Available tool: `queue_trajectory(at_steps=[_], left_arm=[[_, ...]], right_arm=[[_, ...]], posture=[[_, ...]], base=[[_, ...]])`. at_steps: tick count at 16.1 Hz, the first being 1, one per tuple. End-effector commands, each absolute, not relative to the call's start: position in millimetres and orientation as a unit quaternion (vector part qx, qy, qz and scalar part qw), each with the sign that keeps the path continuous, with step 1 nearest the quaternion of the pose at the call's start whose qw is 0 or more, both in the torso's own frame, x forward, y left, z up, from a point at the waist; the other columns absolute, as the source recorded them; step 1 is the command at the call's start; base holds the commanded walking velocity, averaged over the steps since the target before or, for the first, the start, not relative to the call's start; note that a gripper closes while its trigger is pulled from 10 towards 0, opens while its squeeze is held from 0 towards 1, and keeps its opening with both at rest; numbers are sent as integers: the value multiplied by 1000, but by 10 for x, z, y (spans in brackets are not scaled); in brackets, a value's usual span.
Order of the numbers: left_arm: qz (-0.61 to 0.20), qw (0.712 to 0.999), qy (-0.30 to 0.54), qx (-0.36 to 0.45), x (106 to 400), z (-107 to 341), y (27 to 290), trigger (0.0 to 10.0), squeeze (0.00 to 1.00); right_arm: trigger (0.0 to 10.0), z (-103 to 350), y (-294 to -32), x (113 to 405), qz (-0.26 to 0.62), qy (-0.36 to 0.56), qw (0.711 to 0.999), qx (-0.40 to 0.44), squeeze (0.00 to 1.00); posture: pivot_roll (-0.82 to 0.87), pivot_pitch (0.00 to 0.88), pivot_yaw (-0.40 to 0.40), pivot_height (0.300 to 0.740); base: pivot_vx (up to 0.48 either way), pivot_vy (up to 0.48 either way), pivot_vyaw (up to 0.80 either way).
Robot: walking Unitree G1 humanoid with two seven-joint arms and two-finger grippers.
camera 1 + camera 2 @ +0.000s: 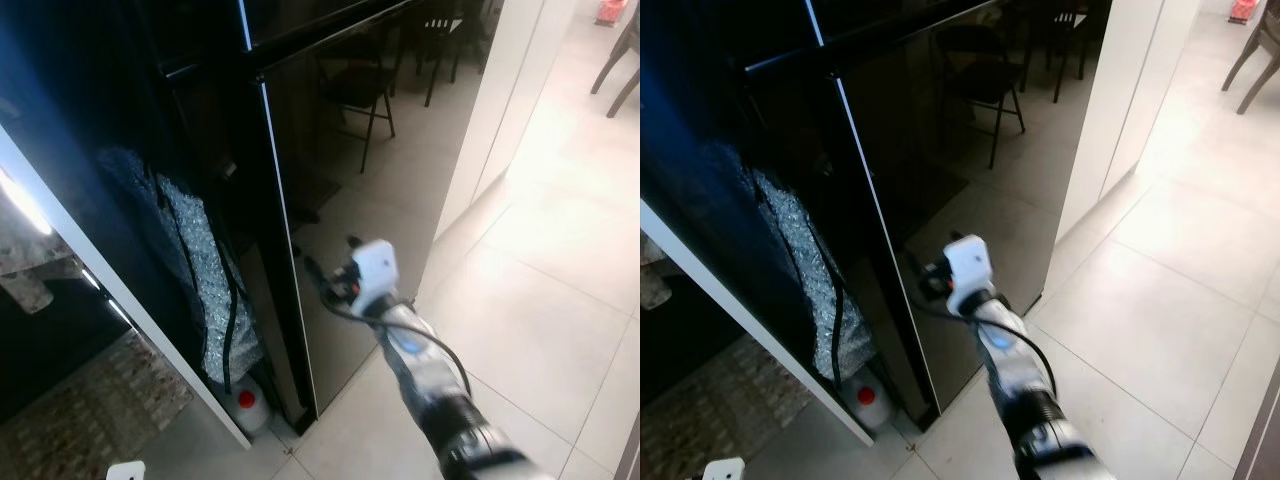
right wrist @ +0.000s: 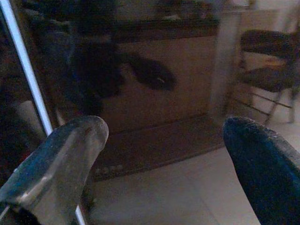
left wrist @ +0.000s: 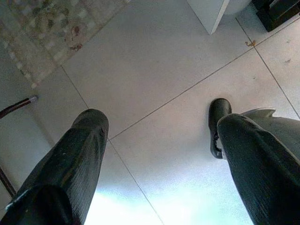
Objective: Restocking fridge
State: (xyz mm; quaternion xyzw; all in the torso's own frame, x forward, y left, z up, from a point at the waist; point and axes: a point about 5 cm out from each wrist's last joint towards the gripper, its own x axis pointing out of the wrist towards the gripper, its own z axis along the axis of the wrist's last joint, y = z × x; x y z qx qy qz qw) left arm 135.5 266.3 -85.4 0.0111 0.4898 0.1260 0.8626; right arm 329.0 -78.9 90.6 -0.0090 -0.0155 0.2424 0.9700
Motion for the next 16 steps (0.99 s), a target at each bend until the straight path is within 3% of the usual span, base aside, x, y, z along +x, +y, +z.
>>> queue_trajectory(at_steps=[1, 3, 5, 6, 9, 10, 12, 15, 16], left_arm=[[131, 859, 494, 12, 1317, -859, 2692, 10000, 0], [129, 859, 495, 12, 1318, -861, 2685, 10000, 0], [129, 859, 495, 10, 1317, -864, 2677, 10000, 0], [129, 859, 495, 10, 1320, -863, 2678, 10000, 0], [125, 860, 495, 14, 1330, -860, 2678, 10000, 0], [129, 861, 493, 11, 1339, -861, 2665, 10000, 0], [123, 861, 494, 14, 1348, -862, 2652, 10000, 0], [122, 861, 494, 13, 1347, -864, 2646, 10000, 0], [123, 861, 494, 10, 1340, -867, 2645, 10000, 0]], right_arm=[[10000, 911, -860, 3262, 230, -20, 973, -2, 0], [10000, 820, -1163, 3089, 191, -30, 981, -7, 0], [10000, 783, -1583, 2995, 90, -43, 995, -13, 0], [10000, 671, -1799, 2960, 41, -10, 998, -34, 0], [10000, 312, -2112, 2817, 0, 89, 995, -52, 0], [10000, -76, -2362, 2584, -60, 219, 974, 9, 0], [10000, -488, -2479, 2166, -117, 361, 923, 66, 0], [10000, -748, -2416, 1770, -60, 456, 888, -23, 0], [10000, -824, -2397, 1628, -74, 477, 875, -16, 0]], posture=[[-177, 0, 60, 740], [-183, 0, 46, 740], [-186, 0, 39, 740], [-201, 0, 39, 740], [-204, 0, 32, 740], [-214, 0, 24, 740], [-213, 0, 22, 740], [-170, 0, 2, 740], [-163, 0, 5, 740]], base=[[0, 0, 0], [0, 0, 0], [0, 0, 0], [0, 0, 0], [0, 0, 0], [0, 0, 0], [0, 0, 0], [0, 0, 0], [0, 0, 0]])
